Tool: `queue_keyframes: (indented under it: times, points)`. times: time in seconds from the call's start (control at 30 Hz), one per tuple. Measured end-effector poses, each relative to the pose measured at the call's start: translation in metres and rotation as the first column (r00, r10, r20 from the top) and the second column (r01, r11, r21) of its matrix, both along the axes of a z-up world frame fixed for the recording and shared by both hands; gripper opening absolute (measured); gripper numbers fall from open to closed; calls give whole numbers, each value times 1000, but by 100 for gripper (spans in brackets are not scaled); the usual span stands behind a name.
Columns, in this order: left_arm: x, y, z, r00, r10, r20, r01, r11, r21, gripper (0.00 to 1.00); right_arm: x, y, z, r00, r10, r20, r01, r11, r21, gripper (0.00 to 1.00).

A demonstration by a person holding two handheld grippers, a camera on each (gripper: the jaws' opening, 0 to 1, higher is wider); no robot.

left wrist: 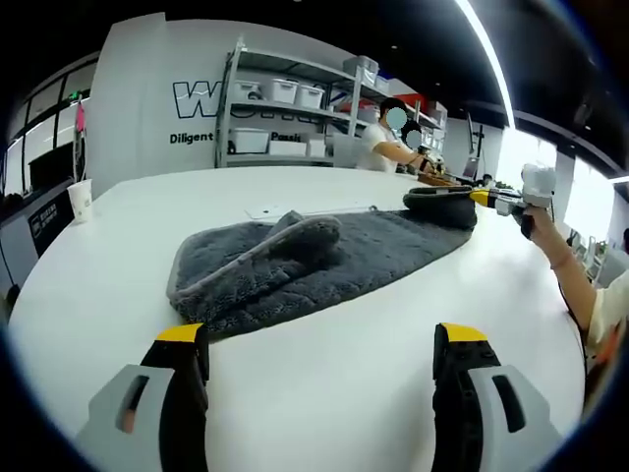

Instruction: Open the folded towel by lifting each exposed corner and separating the folded layers until the towel lies flat within the target outline without major curled edges

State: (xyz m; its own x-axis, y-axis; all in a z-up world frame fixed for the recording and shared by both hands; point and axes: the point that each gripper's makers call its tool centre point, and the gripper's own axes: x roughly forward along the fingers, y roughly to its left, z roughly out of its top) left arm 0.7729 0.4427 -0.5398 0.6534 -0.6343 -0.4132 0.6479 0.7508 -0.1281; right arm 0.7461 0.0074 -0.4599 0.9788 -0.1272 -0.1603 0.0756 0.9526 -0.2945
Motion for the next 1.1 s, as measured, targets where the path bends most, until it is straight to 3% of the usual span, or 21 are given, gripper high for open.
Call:
queue_keyframes:
  times: [0.13, 0.37, 0.6, 1.1]
  points:
    - [0, 1, 0, 1000, 2, 0, -2, 1000, 3, 94, -8, -25, 11, 995, -81, 56, 80, 997, 22, 0]
    - [0, 0, -2, 1000, 0, -4, 0, 1000, 6, 94, -23, -60, 16, 977, -189, 99, 182, 980, 75, 0]
    - [1, 0, -3, 1000, 0, -9, 0, 1000, 9, 93, -36, -94, 5, 953, -290, 84, 280, 953, 120, 0]
    - [0, 0, -1, 1000, -11, -8, 11, 1000, 10, 93, -50, -128, -6, 903, -420, 89, 408, 905, 123, 0]
